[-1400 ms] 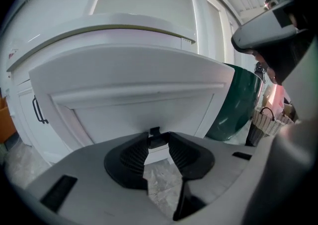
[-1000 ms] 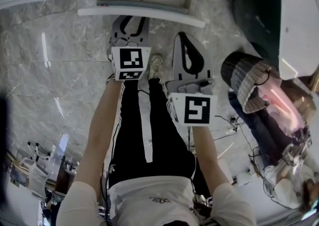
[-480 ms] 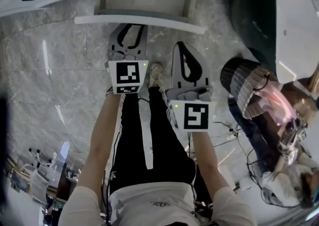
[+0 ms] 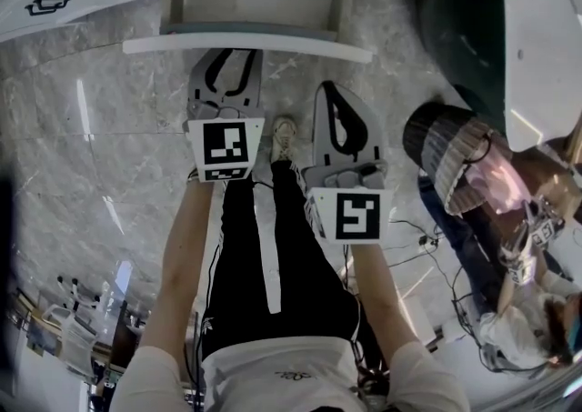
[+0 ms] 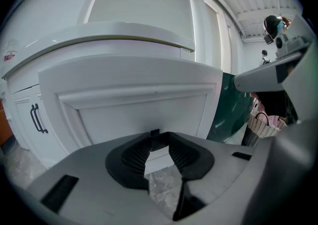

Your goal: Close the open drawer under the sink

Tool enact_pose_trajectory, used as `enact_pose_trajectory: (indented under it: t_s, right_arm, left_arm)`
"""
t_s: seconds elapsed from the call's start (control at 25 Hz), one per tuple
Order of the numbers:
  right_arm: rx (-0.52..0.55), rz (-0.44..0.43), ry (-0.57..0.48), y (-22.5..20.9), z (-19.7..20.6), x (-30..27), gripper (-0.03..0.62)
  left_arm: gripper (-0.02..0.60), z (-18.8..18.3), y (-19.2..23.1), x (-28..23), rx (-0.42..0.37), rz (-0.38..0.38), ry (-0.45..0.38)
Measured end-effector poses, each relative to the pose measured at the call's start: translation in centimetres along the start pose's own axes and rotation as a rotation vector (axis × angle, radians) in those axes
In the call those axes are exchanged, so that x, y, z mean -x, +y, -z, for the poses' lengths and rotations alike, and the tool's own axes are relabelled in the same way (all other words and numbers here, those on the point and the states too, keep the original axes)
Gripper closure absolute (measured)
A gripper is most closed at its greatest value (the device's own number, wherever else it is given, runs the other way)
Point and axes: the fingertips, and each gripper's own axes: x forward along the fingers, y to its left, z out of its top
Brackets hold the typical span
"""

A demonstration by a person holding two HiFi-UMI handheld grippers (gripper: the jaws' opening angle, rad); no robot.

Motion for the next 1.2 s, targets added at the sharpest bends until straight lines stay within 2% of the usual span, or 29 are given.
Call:
enact_pose_trajectory:
  t_s: [0.28,0.48,0.76,1.0,1.2]
  right_arm:
    - [-0.020,-0.009,0.016,0.5,1.2,0.6,0.565]
    - [-0.020,-0.014,0.020,0.7,1.8,0.7,0.565]
    - [-0.054,0.033,0.027,-0.8,2.4,1.3,0.565]
    - [-0.068,0.029,0.058,-0.9,3.2,1.4,0.565]
    - [-0.068,0.000,0.041,0.2,2.1,0.6,0.565]
  left_arm:
    - [0.445,-0.2,-0.1,-0.1,-0.016,0.012,0.017]
    - [0.448,-0.5,-0.3,0.0,-0.094,0.044,0.015]
    - [0.448,-1.1,0.6,-1.1,-0.055,0.000,0.000]
    - [0.446,-2.5,1.5,-3.7,-0.047,0.007,-0.006]
    - [0.445,-4.3,3.1,-6.3,-0.042,-0.011,-0.015]
